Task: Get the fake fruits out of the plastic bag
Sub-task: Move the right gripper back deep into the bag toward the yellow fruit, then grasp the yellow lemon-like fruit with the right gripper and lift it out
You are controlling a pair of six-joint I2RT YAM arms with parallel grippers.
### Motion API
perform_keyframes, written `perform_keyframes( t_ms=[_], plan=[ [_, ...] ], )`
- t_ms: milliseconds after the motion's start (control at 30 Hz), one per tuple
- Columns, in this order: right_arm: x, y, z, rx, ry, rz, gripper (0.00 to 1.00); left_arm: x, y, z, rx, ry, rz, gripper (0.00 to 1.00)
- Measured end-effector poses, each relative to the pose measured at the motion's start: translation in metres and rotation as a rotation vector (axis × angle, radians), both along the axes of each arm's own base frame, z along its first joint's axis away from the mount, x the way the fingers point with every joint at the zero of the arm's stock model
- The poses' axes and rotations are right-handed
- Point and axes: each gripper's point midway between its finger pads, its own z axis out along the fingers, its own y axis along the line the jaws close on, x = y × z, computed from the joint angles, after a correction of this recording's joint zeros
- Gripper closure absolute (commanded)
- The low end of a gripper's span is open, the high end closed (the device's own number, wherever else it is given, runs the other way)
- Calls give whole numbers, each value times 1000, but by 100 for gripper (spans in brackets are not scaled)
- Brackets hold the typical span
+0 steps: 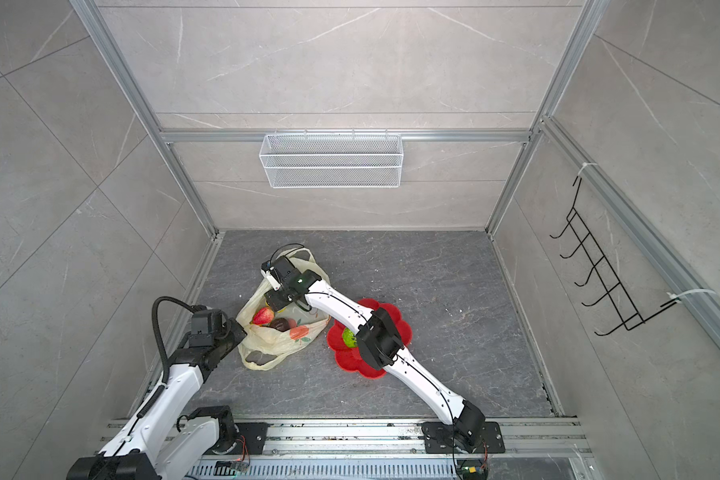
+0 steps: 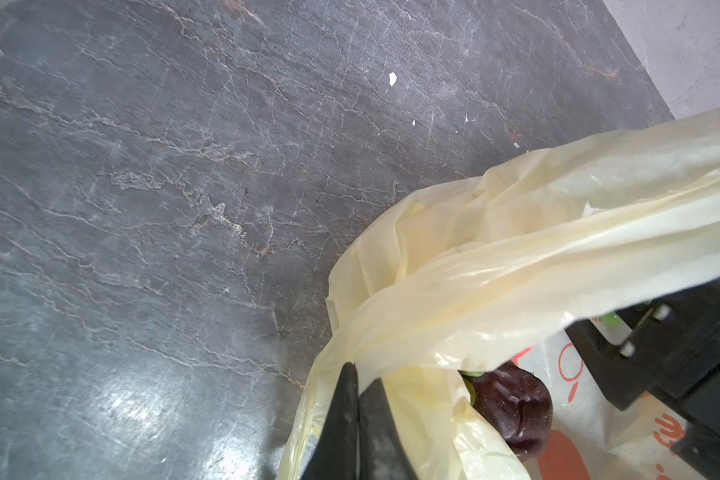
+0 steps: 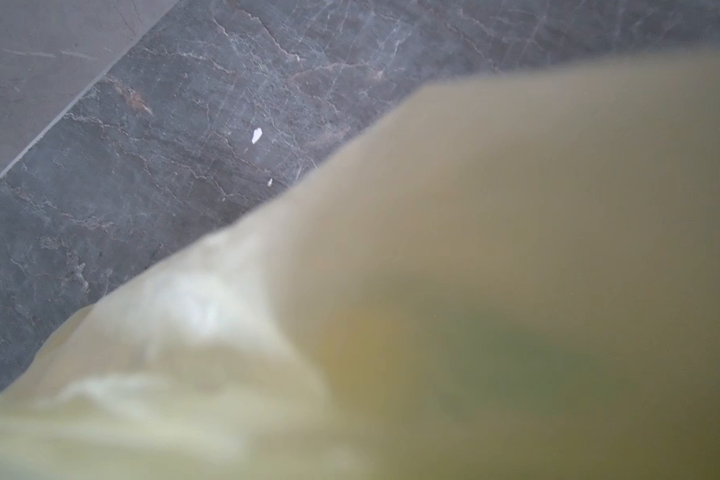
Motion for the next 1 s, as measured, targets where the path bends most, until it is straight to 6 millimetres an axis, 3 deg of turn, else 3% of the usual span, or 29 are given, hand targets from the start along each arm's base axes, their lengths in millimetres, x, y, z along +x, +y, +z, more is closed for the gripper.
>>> perform_keyframes(
  t_ms=[100,267,733,1000],
  plan=[
    [-2,-4,0,-9,23,-21,43,0,0,0,0,0,0,100],
    [-3,-7,-1,-14,47,-53,35,0,0,0,0,-2,0,100],
    [-4,-11,0,-30,63,-72,28,1,0,1,0,-3,0,100],
    [-7,-9,0,-17,82,-66,44,1,0,1,0,-3,0,100]
  ],
)
